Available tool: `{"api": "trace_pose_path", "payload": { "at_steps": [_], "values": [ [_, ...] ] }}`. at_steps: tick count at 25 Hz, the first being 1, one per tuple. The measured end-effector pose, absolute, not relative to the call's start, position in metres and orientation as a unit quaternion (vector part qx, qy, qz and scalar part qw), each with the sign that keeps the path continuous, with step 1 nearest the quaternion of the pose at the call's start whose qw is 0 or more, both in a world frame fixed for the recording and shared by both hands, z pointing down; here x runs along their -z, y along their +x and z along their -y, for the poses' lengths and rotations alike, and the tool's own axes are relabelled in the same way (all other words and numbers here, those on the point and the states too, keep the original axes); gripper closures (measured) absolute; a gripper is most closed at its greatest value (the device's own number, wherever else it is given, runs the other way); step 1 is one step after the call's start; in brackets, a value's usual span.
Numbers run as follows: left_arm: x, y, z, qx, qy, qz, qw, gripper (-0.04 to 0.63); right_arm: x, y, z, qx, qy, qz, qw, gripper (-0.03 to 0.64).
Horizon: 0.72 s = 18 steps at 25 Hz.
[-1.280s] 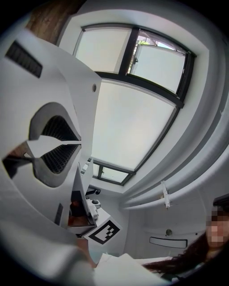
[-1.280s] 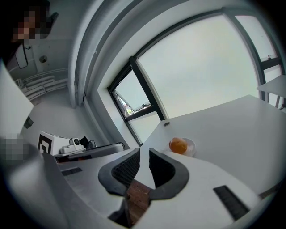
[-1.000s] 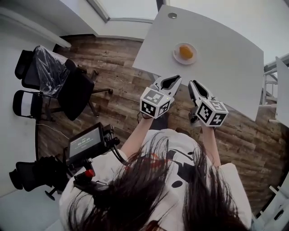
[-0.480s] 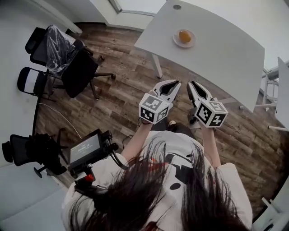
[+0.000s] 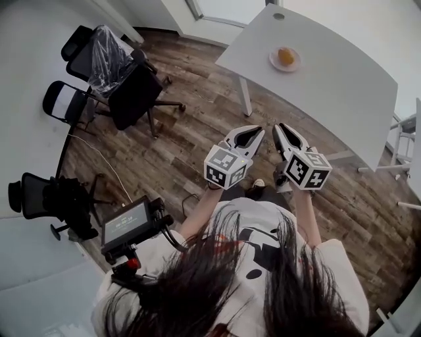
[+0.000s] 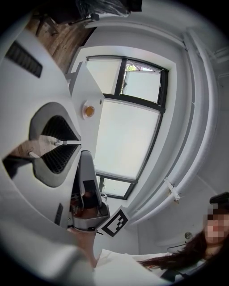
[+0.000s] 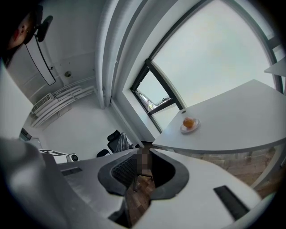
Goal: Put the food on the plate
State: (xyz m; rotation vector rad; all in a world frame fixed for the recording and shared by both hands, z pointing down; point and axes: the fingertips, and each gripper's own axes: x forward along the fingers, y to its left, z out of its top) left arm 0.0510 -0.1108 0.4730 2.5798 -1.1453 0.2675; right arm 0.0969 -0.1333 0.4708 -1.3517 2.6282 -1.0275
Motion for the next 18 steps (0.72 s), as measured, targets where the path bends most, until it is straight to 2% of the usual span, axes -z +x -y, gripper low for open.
{"api": "trace_pose_path", "payload": {
  "at_steps": [18],
  "values": [
    [-0.482,0.018,0.010,-0.084,0.879,0.437,0.171,0.580,-0.471,0.065,0.042,0.315,-0.411,-0.855,-0.019,0.543]
  ]
}}
